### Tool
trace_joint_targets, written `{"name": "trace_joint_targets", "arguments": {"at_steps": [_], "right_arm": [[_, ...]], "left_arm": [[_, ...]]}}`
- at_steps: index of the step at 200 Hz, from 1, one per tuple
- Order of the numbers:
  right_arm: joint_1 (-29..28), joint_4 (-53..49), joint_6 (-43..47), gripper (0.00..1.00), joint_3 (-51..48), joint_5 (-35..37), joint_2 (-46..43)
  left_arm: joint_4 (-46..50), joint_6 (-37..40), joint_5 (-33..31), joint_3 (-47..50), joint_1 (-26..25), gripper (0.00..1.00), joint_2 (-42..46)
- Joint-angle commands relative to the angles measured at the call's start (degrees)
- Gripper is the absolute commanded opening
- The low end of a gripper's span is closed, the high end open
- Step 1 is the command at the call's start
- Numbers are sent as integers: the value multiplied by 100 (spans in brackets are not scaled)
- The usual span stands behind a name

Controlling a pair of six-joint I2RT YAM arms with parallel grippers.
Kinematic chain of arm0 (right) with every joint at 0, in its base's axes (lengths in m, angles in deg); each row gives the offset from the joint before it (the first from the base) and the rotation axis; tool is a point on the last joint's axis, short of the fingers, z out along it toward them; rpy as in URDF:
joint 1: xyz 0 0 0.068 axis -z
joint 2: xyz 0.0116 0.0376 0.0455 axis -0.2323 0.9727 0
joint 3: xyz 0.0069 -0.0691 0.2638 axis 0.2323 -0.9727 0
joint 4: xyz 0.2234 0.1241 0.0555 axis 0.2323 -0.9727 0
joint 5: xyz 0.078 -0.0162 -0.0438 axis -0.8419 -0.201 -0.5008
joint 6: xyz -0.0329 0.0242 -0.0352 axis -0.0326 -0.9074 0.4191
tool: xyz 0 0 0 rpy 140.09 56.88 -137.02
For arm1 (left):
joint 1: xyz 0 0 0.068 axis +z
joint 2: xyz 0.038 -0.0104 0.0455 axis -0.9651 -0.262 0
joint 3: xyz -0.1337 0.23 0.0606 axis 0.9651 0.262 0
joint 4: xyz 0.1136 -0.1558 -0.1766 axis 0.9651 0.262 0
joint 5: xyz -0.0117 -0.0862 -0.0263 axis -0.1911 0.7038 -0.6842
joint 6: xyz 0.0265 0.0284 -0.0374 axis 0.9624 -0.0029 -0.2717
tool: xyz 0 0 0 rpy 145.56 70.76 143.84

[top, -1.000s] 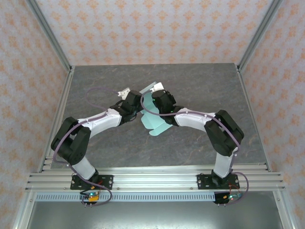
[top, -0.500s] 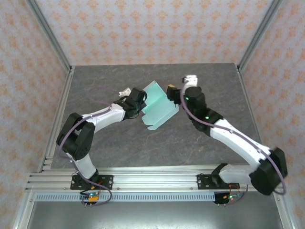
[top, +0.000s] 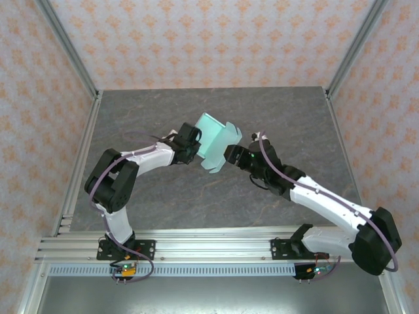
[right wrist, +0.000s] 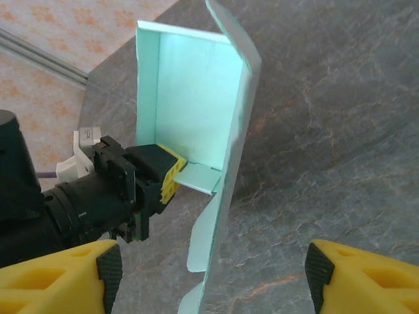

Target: Fold the paper box

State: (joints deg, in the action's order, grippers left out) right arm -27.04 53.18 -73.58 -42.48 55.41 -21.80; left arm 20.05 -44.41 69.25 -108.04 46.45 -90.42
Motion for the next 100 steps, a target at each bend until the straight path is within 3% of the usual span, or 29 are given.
{"name": "trace_joint_targets", "arguments": {"at_steps": [1, 19, 26, 52, 61, 74, 81, 95, 100], "right_arm": [[-6, 172, -497, 72, 298, -232, 427], [-5, 169, -809, 68, 390, -40, 772], [-9, 93, -912, 61, 455, 89, 899], [14, 239, -803, 11, 537, 239, 1188], [65, 250, -557, 1, 586, 250, 1213], [199, 129, 49, 0, 724, 288, 1199], [276, 32, 395, 0, 780, 309, 1160], [479, -231, 1422, 0, 883, 408, 1026], [553, -278, 1831, 0, 902, 354, 978]], "left_arm": [[-357, -328, 125, 109, 23, 0, -6], [-532, -379, 67, 251, 9, 0, 95], [-676, -438, 50, 360, 5, 0, 146], [-1147, -559, 28, 731, 2, 1, 384], [-1187, -516, 66, 783, 6, 14, 449], [-1412, -409, 175, 904, 14, 63, 567], [-1548, -332, 257, 1005, 15, 82, 674], [-1609, -44, 298, 1209, 22, 99, 1009], [-1544, 103, 301, 1270, 26, 100, 1174]]}}
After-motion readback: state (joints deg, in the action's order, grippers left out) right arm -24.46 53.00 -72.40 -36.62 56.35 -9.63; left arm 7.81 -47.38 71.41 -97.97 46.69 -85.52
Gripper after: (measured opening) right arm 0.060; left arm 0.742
